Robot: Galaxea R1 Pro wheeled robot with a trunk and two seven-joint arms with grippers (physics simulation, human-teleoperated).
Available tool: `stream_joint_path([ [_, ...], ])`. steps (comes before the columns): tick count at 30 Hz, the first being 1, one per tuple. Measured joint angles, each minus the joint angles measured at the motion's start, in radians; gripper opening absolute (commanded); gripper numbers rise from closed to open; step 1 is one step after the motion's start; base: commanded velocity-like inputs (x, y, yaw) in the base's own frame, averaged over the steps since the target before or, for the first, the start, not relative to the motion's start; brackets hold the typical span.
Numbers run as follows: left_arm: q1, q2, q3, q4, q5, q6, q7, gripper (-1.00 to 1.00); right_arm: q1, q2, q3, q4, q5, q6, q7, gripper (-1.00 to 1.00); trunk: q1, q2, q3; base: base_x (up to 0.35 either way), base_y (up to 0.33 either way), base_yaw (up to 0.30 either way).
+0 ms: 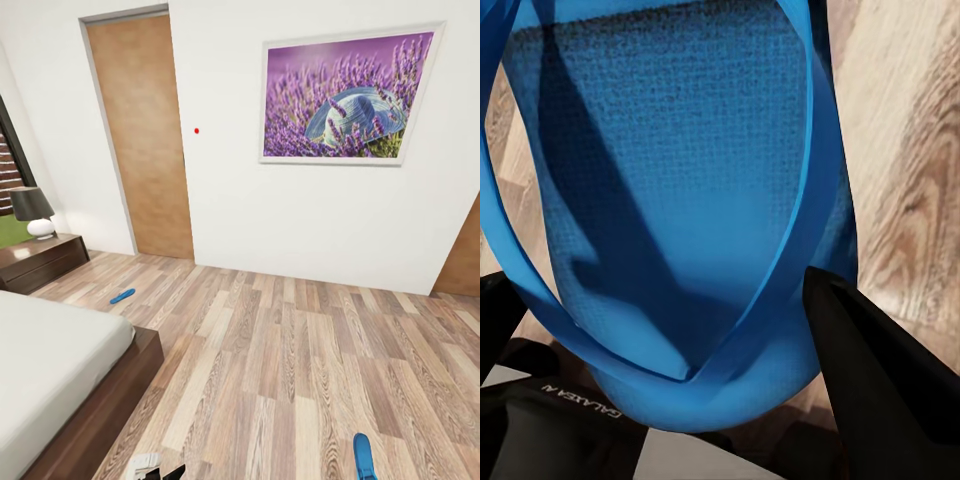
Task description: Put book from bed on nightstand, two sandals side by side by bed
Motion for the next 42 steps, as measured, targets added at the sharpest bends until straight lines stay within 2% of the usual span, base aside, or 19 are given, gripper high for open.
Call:
stream_joint_path([
  [29,0.0,0.0,0.0,0.0,0.0,0.0,0.0,1.0,0.0,0.0,0.0,0.0,0.0,-0.001,-0.001,-1.0,0.0,0.0,-0.043,0.0,0.0,-0.011],
  [42,0.0,0.0,0.0,0.0,0.0,0.0,0.0,1.0,0.0,0.0,0.0,0.0,0.0,-0.001,-0.001,-1.0,0.0,0.0,-0.046,0.0,0.0,-0.009],
])
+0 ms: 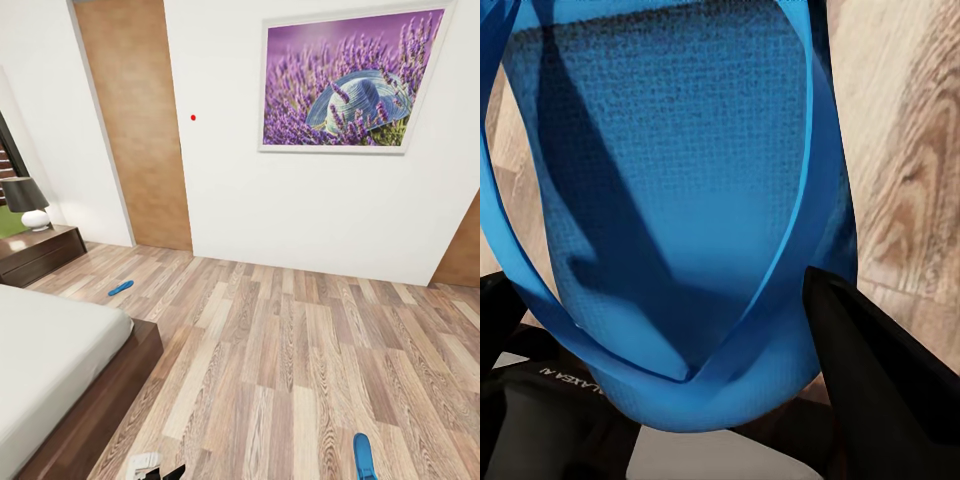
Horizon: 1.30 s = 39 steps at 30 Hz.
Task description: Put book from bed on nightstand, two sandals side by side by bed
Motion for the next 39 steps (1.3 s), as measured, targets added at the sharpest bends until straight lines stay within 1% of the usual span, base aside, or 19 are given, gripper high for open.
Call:
stream_joint_path([
  [4,0.0,0.0,0.0,0.0,0.0,0.0,0.0,1.0,0.0,0.0,0.0,0.0,0.0,0.0,0.0,-1.0,0.0,0.0,0.0,0.025,0.0,0.0],
  [7,0.0,0.0,0.0,0.0,0.0,0.0,0.0,1.0,0.0,0.001,0.001,0.001,0.001,0.0,0.0,-1.0,0.0,0.0,0.0,0.209,0.0,0.0],
  [11,0.0,0.0,0.0,0.0,0.0,0.0,0.0,1.0,0.0,0.021,0.001,0.003,0.003,0.0,0.0,-1.0,-0.001,0.0,0.0,0.295,0.0,0.0],
  [15,0.0,0.0,0.0,0.001,0.001,0.001,-0.001,1.0,0.0,0.028,0.001,0.004,0.003,0.0,-0.001,-1.0,-0.001,0.0,0.0,0.315,-0.031,0.0],
  [23,0.0,0.0,0.0,0.001,0.0,0.001,0.0,1.0,0.0,0.031,0.0,0.005,0.003,0.0,-0.002,-1.0,-0.001,0.0,0.0,0.315,-0.087,0.0],
  [27,0.0,0.0,0.0,0.002,-0.001,0.0,0.0,1.0,0.0,0.03,-0.004,0.005,0.002,0.0,-0.026,-1.0,-0.001,0.0,0.0,0.307,-0.113,0.0],
  [30,0.0,-0.005,-0.018,0.027,-0.002,0.0,0.0,1.0,0.0,0.029,-0.006,0.005,0.001,0.001,-0.056,-1.0,-0.001,0.0,0.0,0.306,-0.115,0.0],
  [32,0.0,-0.007,-0.038,0.037,-0.002,-0.001,0.001,1.0,0.0,0.029,-0.007,0.005,0.001,0.0,-0.063,-1.0,-0.001,0.0,0.0,0.306,-0.116,0.0],
  [34,0.0,-0.007,-0.05,0.04,-0.003,-0.001,0.001,1.0,0.0,0.029,-0.006,0.007,0.001,0.0,-0.067,-1.0,-0.001,0.0,0.0,0.306,-0.116,0.0],
  [39,0.0,-0.011,-0.058,0.042,-0.003,-0.001,0.002,1.0,0.0,0.029,-0.006,0.026,0.001,0.0,-0.068,-1.0,-0.001,0.0,0.0,0.305,-0.116,0.0],
])
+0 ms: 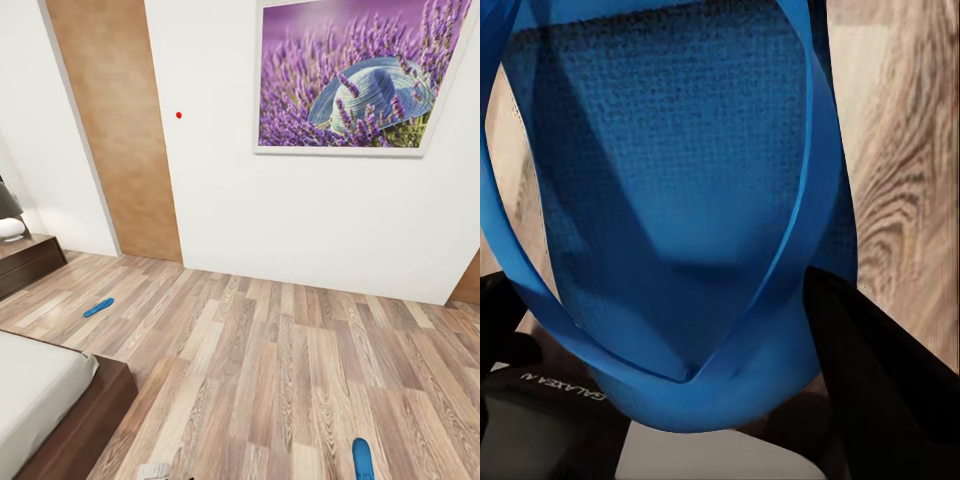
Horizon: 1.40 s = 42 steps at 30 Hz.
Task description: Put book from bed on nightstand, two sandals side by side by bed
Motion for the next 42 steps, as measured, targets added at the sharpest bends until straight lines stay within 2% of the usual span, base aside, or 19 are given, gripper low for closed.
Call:
stream_joint_path([
  [10,0.0,-0.001,0.0,0.001,0.0,0.0,0.0,1.0,0.0,0.0,-0.001,0.006,-0.001,0.001,0.0,-1.0,0.0,0.0,0.0,0.287,-0.104,0.0],
  [42,0.0,-0.001,0.002,0.001,0.002,0.0,0.0,1.0,0.0,0.0,-0.001,0.005,0.0,0.002,0.003,-1.0,0.0,0.0,-0.001,0.307,-0.002,0.028],
])
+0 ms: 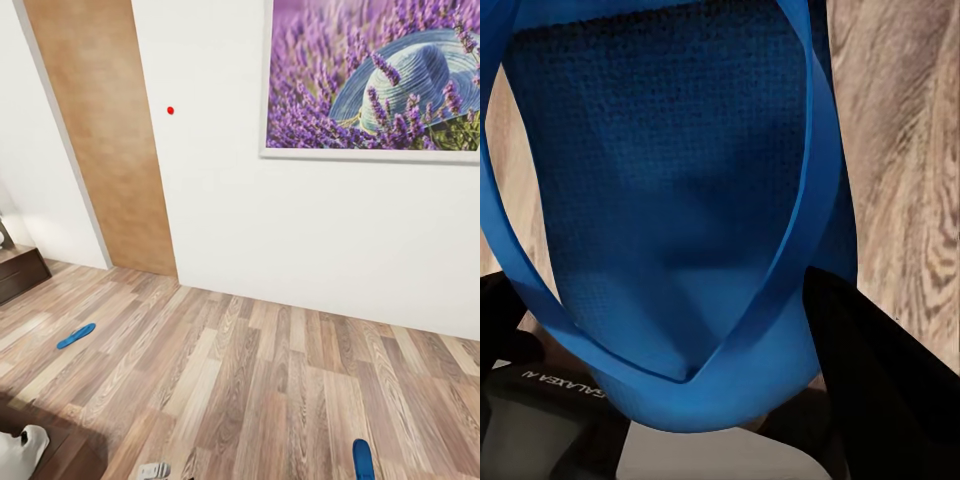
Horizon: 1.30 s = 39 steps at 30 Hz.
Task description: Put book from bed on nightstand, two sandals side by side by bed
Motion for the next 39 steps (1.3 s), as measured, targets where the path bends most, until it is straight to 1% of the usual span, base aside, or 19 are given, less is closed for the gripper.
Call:
stream_joint_path([
  [24,0.0,0.0,0.001,0.0,0.0,0.0,0.0,1.0,0.0,0.0,0.0,0.0,0.0,-0.001,-0.003,-1.0,0.0,0.0,0.0,0.317,0.0,0.0],
  [32,0.0,0.0,0.001,0.0,0.0,0.0,0.0,1.0,0.0,0.0,0.0,0.0,0.0,-0.001,-0.002,-1.0,0.0,0.0,0.0,0.319,0.0,0.151],
  [39,0.0,0.0,0.002,0.0,0.0,0.0,0.0,1.0,0.0,0.0,0.0,0.0,0.0,-0.001,-0.001,-1.0,0.0,0.0,0.0,0.319,0.0,0.024],
])
